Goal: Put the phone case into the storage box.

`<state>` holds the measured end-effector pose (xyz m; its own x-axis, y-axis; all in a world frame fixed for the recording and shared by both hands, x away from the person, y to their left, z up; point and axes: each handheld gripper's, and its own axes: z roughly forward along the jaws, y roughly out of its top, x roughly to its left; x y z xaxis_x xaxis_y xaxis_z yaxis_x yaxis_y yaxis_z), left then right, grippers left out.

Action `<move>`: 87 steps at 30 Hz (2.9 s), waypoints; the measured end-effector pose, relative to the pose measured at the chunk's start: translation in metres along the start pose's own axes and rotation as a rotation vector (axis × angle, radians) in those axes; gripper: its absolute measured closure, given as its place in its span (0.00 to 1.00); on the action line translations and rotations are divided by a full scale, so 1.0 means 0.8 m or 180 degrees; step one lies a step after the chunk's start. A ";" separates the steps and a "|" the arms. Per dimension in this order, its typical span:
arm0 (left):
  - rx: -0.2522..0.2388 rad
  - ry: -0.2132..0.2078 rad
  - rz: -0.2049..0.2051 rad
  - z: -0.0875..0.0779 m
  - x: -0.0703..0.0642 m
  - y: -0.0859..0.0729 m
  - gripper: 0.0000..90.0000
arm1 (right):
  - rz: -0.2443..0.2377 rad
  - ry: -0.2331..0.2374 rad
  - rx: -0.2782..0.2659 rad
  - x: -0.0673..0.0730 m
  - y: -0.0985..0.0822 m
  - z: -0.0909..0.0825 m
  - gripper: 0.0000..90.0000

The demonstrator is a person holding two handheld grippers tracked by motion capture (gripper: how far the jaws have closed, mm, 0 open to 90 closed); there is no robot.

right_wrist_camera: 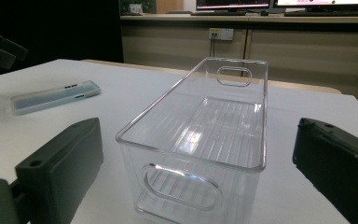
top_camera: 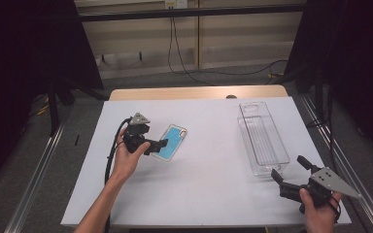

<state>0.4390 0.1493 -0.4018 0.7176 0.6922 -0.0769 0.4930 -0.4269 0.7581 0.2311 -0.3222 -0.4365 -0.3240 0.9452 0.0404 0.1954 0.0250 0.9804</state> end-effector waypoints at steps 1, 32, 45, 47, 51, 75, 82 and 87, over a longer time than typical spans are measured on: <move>0.0062 0.0038 0.0014 0.001 0.002 -0.001 0.07 | -0.0001 0.0001 0.0001 0.000 0.000 0.000 0.01; 0.0744 0.0145 0.0109 0.069 -0.001 0.012 0.06 | 0.0007 0.0001 -0.0002 0.000 0.000 0.001 0.01; 0.0922 0.0128 0.0123 0.091 -0.012 0.012 0.07 | -0.0009 0.0021 0.0003 0.000 0.000 0.002 0.01; 0.0947 0.0127 0.0119 0.095 -0.012 0.011 0.07 | 0.0000 0.0019 0.0002 0.000 0.000 0.002 0.01; 0.1015 0.0153 0.0129 0.101 -0.013 0.008 0.09 | -0.0004 0.0023 -0.0009 0.001 0.000 0.001 0.01; 0.1143 0.0166 0.0089 0.104 -0.014 0.012 0.09 | -0.0011 -0.0024 0.0019 0.001 -0.001 0.002 0.01; 0.1188 0.0170 0.0073 0.103 -0.015 0.015 0.14 | -0.0008 -0.0024 0.0009 0.001 -0.001 0.001 0.01; 0.1202 0.0190 0.0018 0.102 -0.016 0.016 0.16 | -0.0028 -0.0006 0.0010 0.001 0.000 0.001 0.01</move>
<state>0.4760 0.0876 -0.4436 0.6964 0.7172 -0.0272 0.6437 -0.6074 0.4656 0.2312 -0.3212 -0.4369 -0.3239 0.9456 0.0315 0.1956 0.0343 0.9801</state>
